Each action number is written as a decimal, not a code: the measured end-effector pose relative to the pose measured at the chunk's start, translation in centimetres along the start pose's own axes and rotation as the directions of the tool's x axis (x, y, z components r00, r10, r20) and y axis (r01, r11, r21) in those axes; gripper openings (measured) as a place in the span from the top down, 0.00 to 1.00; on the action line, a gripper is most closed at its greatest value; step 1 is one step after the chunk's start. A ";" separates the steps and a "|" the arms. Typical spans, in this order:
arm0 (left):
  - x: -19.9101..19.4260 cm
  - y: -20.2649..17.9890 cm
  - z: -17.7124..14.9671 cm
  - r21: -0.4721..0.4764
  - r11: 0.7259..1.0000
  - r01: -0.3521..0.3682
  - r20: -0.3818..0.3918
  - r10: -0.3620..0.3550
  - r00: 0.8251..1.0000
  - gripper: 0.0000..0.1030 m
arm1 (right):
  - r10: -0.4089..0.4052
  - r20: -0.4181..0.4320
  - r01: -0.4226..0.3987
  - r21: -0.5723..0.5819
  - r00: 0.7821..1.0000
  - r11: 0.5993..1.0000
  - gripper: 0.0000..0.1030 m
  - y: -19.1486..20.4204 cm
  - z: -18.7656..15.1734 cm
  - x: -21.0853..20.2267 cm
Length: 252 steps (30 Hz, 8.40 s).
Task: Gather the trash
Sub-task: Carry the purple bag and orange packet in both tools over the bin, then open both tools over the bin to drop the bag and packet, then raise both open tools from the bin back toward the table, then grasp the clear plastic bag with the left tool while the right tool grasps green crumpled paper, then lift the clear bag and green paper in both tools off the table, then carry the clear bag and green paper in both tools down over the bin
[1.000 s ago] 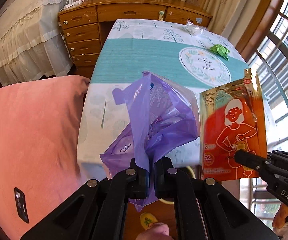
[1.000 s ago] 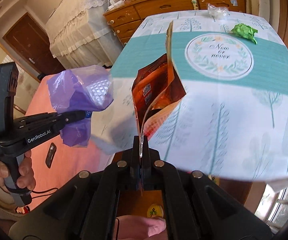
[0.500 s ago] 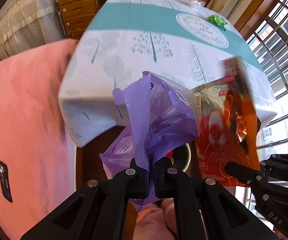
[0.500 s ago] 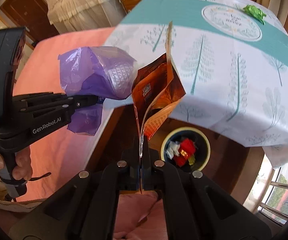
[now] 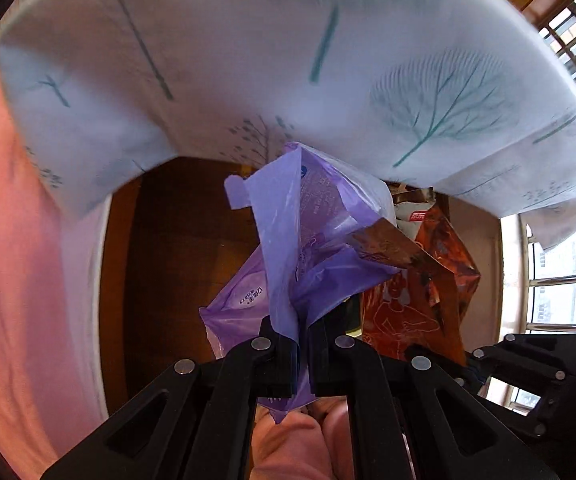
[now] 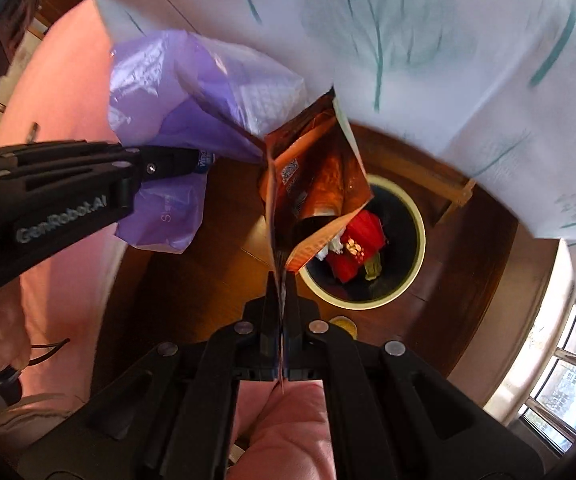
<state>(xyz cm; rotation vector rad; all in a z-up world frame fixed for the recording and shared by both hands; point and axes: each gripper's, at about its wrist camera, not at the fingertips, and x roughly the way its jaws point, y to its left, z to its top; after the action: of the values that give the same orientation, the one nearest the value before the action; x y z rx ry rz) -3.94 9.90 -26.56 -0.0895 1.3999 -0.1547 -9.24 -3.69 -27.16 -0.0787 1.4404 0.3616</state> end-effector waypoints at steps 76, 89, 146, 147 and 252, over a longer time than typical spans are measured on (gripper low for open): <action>-29.1 -2.2 1.4 0.051 0.997 -0.064 0.329 0.043 0.943 0.16 | -0.133 0.345 0.007 0.342 0.929 0.940 0.58 -2.6 4.4 -26.9; -39.3 -6.7 6.9 0.181 0.979 -0.091 0.509 -0.014 0.861 0.16 | -0.231 0.556 0.008 0.373 0.798 0.928 0.58 -2.9 7.3 -38.7; -12.4 -24.9 60.7 0.115 0.983 -0.142 0.241 0.112 0.964 0.16 | -0.125 0.316 0.198 -0.211 0.940 0.957 0.74 -43.1 52.8 -18.8; -12.3 -25.1 61.4 0.114 0.984 -0.140 0.243 0.109 0.964 0.16 | -0.086 0.320 0.144 -0.163 0.944 0.976 0.74 -44.2 53.2 -19.3; -11.1 -10.5 2.9 0.312 0.950 0.023 0.055 -0.042 0.998 0.45 | -0.032 0.260 -0.099 0.475 0.965 0.875 0.75 -5.8 -1.7 -13.6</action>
<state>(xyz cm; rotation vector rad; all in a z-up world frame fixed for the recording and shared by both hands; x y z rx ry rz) -3.47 1.24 -13.61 0.1445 1.2981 -0.3959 -10.40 -12.26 -15.05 0.3920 1.2327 0.0250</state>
